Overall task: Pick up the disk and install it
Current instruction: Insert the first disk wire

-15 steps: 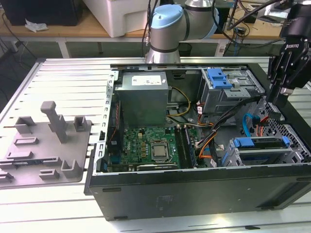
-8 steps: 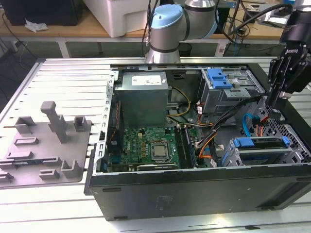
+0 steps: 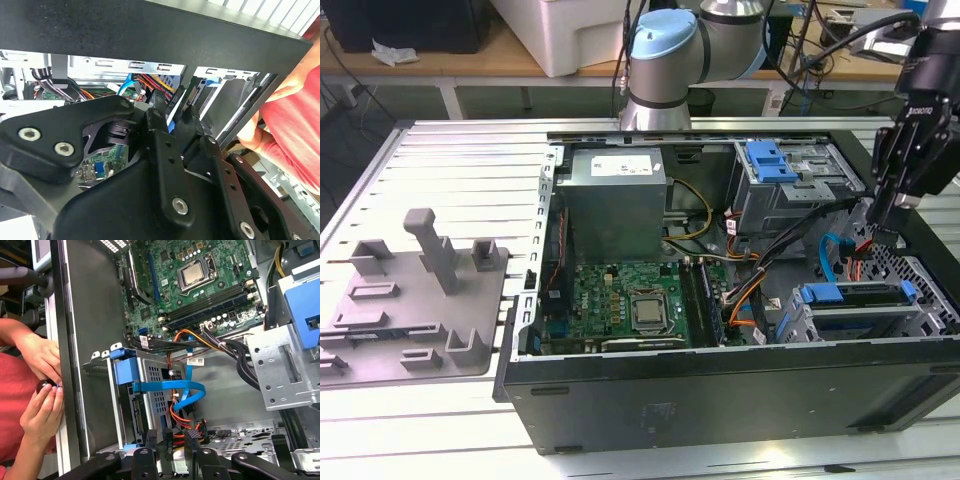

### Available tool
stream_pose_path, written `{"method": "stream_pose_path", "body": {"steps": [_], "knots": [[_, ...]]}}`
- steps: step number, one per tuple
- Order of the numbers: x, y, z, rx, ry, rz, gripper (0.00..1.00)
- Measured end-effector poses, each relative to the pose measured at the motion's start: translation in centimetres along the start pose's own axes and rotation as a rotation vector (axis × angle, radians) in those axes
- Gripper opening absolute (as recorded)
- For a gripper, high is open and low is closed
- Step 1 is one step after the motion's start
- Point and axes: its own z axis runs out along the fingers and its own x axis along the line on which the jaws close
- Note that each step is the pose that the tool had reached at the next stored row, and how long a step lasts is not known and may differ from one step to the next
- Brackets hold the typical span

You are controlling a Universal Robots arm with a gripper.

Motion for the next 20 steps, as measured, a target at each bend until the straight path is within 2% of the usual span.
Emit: {"method": "stream_pose_path", "body": {"steps": [14,20], "knots": [[-0.05,-0.4,0.71,0.0014,0.008,0.002,0.35],[-0.08,-0.24,0.85,0.0018,0.0101,0.002,0.33]]}}
